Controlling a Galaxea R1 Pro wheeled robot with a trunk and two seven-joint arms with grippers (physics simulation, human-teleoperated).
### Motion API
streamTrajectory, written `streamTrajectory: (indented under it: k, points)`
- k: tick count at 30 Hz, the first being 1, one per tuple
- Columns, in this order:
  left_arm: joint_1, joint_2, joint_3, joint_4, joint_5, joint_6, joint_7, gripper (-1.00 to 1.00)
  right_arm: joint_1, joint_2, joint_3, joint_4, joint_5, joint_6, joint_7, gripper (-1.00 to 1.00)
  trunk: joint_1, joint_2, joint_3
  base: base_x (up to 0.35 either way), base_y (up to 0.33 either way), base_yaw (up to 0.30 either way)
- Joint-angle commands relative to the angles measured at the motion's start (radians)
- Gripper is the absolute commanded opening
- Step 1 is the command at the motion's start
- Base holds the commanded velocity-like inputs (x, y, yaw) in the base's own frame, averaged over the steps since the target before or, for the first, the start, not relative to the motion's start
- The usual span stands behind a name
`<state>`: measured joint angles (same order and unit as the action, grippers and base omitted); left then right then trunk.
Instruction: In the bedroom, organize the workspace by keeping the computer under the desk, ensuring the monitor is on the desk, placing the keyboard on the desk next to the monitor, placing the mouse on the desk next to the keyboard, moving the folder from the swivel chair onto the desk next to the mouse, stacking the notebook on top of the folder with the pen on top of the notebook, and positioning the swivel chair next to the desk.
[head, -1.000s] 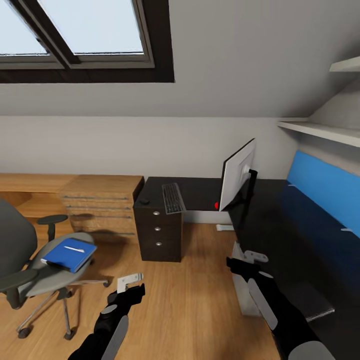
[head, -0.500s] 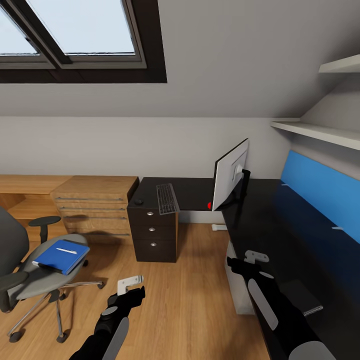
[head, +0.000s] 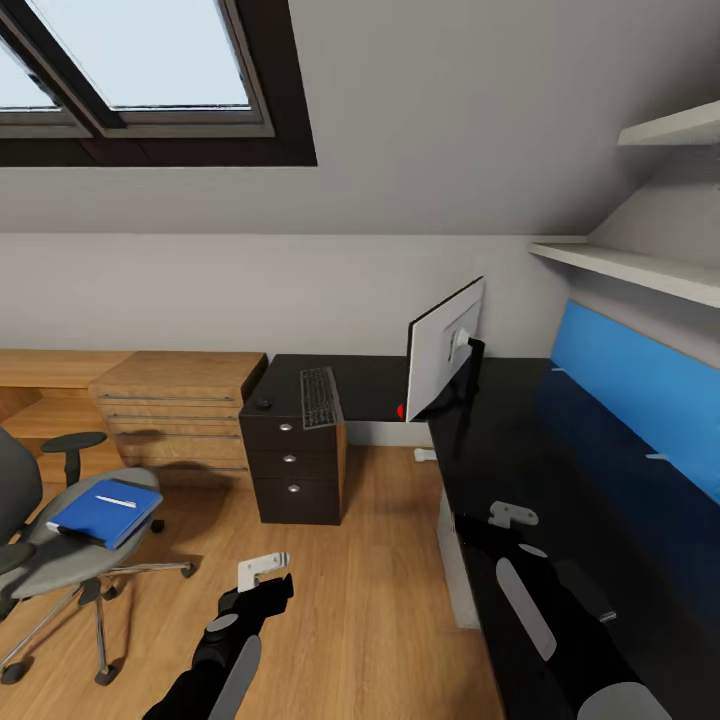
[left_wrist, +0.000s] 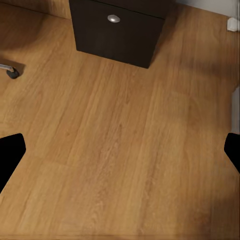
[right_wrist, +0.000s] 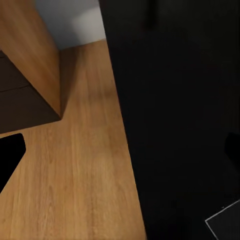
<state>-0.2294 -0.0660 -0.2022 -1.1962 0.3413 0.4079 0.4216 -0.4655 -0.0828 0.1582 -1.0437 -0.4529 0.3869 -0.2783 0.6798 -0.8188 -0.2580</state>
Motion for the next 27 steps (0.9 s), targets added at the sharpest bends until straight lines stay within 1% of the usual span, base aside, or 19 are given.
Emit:
streamTrajectory:
  k: [1,5,8,9,11,13,15,16,17,19,20,21,22,24,25,27]
  points:
    - [-0.001,-0.002,-0.002,-0.001,0.010,0.002,0.009,1.00,-0.001,-0.002,0.004,-0.001,-0.010,0.002,-0.010,1.00,0.000,-0.001,-0.001,0.000,-0.312,0.000]
    - [-0.001,-0.007,-0.002,0.003,0.009,0.002,0.009,1.00,-0.001,-0.002,0.004,-0.001,-0.010,0.000,-0.009,1.00,0.000,-0.001,-0.001,0.000,-0.305,0.000]
    - [-0.001,-0.009,-0.002,0.004,0.008,0.000,0.010,1.00,-0.001,-0.004,0.004,0.001,-0.009,-0.014,-0.009,1.00,0.000,-0.001,-0.001,0.000,-0.181,0.000]
    - [-0.001,-0.010,-0.002,0.004,0.007,0.000,0.011,1.00,-0.001,-0.010,0.004,0.003,-0.008,-0.040,-0.009,1.00,0.000,-0.001,-0.001,0.000,-0.073,0.000]
    - [-0.001,-0.011,-0.002,0.004,0.007,-0.001,0.011,1.00,-0.001,-0.016,0.005,0.008,-0.008,-0.060,-0.009,1.00,0.000,-0.001,-0.001,0.000,-0.052,0.000]
    - [-0.001,-0.012,-0.002,0.004,0.007,-0.001,0.011,1.00,-0.001,-0.026,0.006,0.033,-0.007,-0.088,-0.009,1.00,0.000,-0.001,-0.001,0.000,-0.024,0.000]
    - [-0.001,-0.012,-0.002,0.004,0.006,-0.002,0.011,1.00,-0.001,-0.030,0.006,0.055,0.001,-0.106,-0.009,1.00,0.000,-0.001,-0.001,0.000,-0.011,0.000]
    - [-0.001,-0.012,-0.002,0.004,0.006,-0.002,0.011,1.00,-0.001,-0.032,0.006,0.061,0.010,-0.115,-0.010,1.00,0.000,-0.001,-0.001,0.000,-0.008,0.000]
    - [-0.001,-0.012,-0.004,0.004,0.006,-0.002,0.011,1.00,-0.002,-0.037,0.005,0.071,0.039,-0.140,-0.010,1.00,0.000,-0.001,-0.001,0.000,-0.005,0.000]
    - [-0.001,-0.012,-0.009,0.004,0.006,-0.003,0.011,1.00,-0.002,-0.047,0.003,0.082,0.080,-0.172,-0.010,1.00,0.000,-0.001,-0.001,0.000,-0.004,0.000]
    - [-0.001,-0.012,-0.017,0.004,0.006,-0.003,0.012,1.00,-0.003,-0.058,0.002,0.101,0.123,-0.204,-0.010,1.00,0.000,-0.001,-0.001,0.000,-0.002,0.000]
    - [-0.001,-0.012,-0.020,0.004,0.006,-0.003,0.012,1.00,-0.003,-0.063,0.001,0.114,0.141,-0.219,-0.010,1.00,0.000,-0.001,-0.001,0.000,-0.002,0.000]
    - [-0.001,-0.012,-0.029,0.004,0.005,-0.004,0.013,1.00,-0.007,-0.075,-0.001,0.180,0.189,-0.266,-0.010,1.00,0.000,-0.001,-0.001,0.000,0.000,0.000]
    - [-0.001,-0.012,-0.032,0.005,0.005,-0.005,0.013,1.00,-0.011,-0.078,-0.001,0.222,0.201,-0.286,-0.009,1.00,0.000,-0.001,-0.001,0.000,0.000,0.000]
    - [-0.001,-0.012,-0.034,0.005,0.005,-0.005,0.014,1.00,-0.022,-0.081,-0.001,0.268,0.209,-0.306,-0.007,1.00,0.000,-0.001,-0.001,0.000,0.000,0.000]
    - [-0.001,-0.012,-0.036,0.005,0.005,-0.005,0.014,1.00,-0.041,-0.083,-0.001,0.317,0.215,-0.330,-0.006,1.00,0.000,-0.001,-0.001,0.000,0.000,0.000]
